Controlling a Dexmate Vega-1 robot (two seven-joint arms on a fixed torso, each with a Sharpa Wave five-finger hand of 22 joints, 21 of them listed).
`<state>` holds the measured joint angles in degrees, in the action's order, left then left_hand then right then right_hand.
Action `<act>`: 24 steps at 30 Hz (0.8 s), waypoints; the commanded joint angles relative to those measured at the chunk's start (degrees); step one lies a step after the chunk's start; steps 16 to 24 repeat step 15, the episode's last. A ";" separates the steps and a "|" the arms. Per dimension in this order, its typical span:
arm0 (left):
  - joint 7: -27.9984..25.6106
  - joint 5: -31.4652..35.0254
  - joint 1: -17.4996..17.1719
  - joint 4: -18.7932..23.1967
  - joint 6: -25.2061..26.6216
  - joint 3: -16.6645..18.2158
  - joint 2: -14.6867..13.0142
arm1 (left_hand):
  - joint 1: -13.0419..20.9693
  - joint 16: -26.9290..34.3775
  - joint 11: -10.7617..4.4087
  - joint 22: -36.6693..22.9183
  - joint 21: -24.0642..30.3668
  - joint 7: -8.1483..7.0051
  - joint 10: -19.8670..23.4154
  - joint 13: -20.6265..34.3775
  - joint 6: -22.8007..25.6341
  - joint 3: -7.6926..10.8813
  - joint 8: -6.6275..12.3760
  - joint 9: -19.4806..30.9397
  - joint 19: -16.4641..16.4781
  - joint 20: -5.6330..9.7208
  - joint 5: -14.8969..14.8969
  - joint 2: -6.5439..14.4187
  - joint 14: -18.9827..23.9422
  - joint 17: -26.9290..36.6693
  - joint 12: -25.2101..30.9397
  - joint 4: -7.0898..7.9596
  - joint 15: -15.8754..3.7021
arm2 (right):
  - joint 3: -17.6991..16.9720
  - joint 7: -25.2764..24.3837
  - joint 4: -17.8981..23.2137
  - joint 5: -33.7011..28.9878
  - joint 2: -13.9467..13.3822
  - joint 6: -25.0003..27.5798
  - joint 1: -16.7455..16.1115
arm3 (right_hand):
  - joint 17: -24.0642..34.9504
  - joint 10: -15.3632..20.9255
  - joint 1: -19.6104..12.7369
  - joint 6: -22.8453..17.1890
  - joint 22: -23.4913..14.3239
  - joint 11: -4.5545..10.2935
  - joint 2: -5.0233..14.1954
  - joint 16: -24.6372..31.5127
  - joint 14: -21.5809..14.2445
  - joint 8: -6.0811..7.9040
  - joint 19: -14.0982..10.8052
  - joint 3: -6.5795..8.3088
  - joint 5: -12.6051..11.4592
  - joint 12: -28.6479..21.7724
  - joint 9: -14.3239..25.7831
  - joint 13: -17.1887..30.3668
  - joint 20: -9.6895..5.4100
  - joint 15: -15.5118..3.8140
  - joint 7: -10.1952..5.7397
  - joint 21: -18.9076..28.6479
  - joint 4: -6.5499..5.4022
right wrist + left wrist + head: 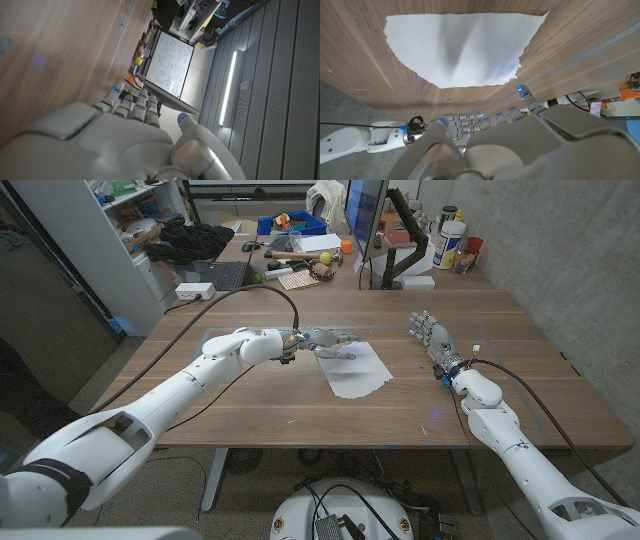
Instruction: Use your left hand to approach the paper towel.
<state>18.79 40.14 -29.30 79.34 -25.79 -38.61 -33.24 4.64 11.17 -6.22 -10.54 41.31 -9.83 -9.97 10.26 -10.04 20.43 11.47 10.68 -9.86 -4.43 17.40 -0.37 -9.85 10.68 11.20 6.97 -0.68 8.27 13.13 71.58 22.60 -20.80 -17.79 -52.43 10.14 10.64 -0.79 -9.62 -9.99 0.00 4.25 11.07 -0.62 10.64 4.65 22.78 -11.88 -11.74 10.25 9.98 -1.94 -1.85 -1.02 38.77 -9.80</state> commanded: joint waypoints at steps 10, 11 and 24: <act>0.57 -0.28 0.99 -2.75 -0.65 -0.91 0.83 | 0.64 0.06 -0.02 -0.17 -0.24 -0.63 -3.94 0.21 -2.93 -0.28 0.39 0.15 -11.69 -0.30 0.50 0.08 -6.26 -0.01 -0.07 -0.02 0.41 | -0.11 -0.44 -0.20 0.01 0.12 0.13 -0.48 | 0.16 0.42 -0.29 0.01 -0.33 0.30 4.91 -0.25 -0.15 0.09 -0.01 0.04 -0.22 0.10 0.23 0.28 -4.19 -1.23 0.18 -0.20 -0.26; 0.62 -0.37 1.21 -3.21 -0.76 -1.04 1.02 | 0.64 0.07 -0.02 -0.17 -0.25 -0.65 -3.97 0.21 -2.97 -0.29 0.37 0.15 -11.69 -0.28 0.50 0.08 -6.25 -0.01 -0.08 -0.02 0.42 | -0.12 -0.41 -0.36 0.03 0.14 0.08 -0.50 | 0.16 0.39 -0.27 0.04 -0.33 0.24 4.89 -0.25 -0.14 0.08 -0.01 0.02 -0.22 0.11 0.23 0.28 -4.20 -1.24 0.19 -0.21 -0.27; 0.22 -0.32 2.07 -4.92 -1.49 -1.68 1.78 | 0.65 0.07 0.04 -0.17 -0.30 -0.65 -3.94 0.21 -2.96 -0.34 0.36 0.15 -11.67 -0.30 0.54 0.10 -6.25 -0.01 -0.08 0.00 0.40 | -0.41 -0.47 -0.72 0.19 0.14 -0.27 -1.03 | 0.18 0.31 -0.22 0.23 -0.34 0.33 4.86 -0.25 -0.12 0.01 0.00 -0.02 -0.22 0.14 0.23 0.28 -4.18 -1.25 0.15 -0.27 -0.30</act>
